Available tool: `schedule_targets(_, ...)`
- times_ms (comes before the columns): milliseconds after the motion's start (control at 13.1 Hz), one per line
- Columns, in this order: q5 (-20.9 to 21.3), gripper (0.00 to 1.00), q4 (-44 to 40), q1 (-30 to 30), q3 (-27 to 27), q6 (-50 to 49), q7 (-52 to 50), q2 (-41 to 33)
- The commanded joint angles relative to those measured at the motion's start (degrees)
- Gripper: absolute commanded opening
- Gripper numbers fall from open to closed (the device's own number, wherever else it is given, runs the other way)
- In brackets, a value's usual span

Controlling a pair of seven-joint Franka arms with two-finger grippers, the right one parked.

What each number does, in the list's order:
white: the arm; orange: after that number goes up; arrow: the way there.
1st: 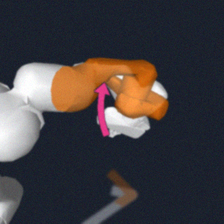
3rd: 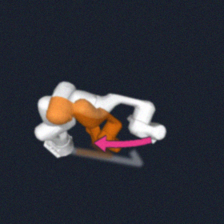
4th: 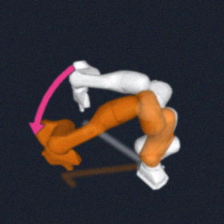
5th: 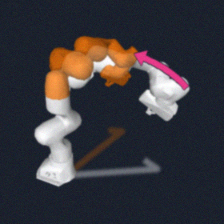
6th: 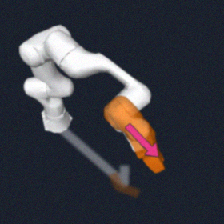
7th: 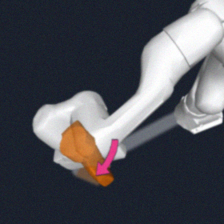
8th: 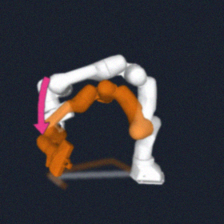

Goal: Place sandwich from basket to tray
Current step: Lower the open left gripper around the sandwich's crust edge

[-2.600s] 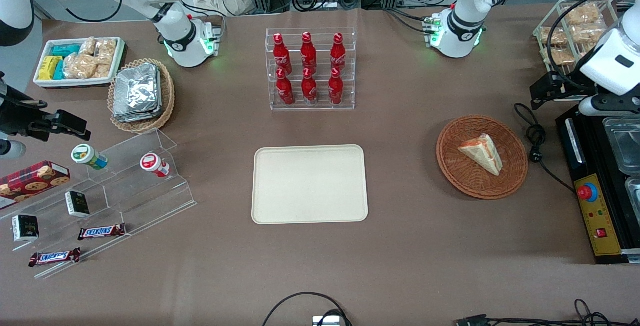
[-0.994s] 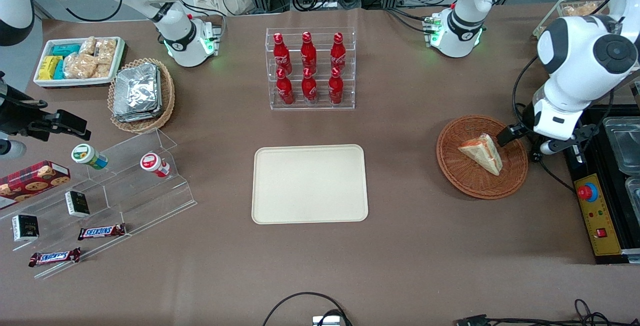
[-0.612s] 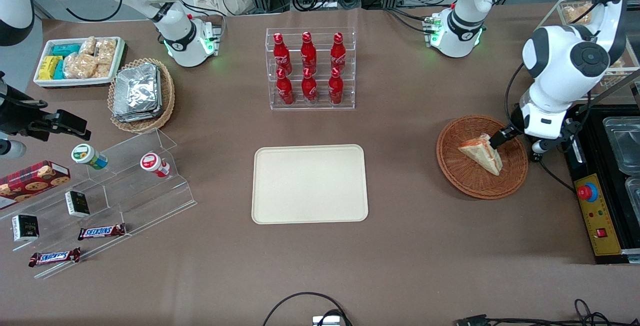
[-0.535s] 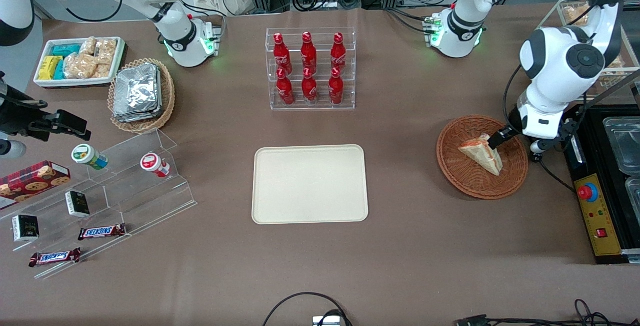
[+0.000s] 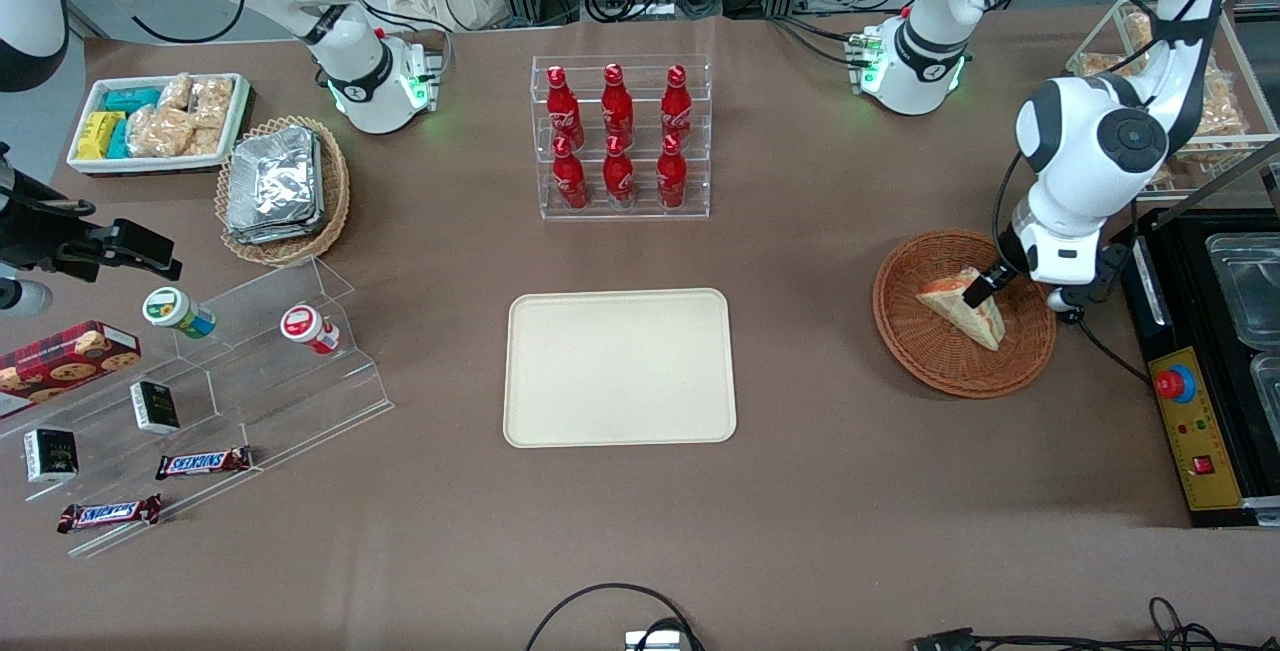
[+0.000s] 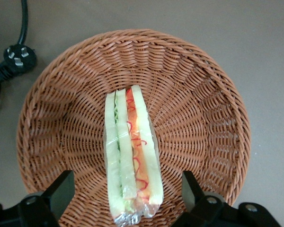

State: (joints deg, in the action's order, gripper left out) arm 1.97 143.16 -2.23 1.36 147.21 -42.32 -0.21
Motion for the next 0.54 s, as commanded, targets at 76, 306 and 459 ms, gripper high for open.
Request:
schedule_targets(76, -0.2, 1.0, 1.0, -0.6, -0.5, 5.1, -4.9, 2.9)
schedule_targets(306, -0.2, 1.0, 2.3, -0.6, -0.5, 7.4, -4.9, 3.9)
schedule_targets(459, -0.2, 1.0, 2.6, -0.6, -0.5, 8.2, -4.9, 4.7)
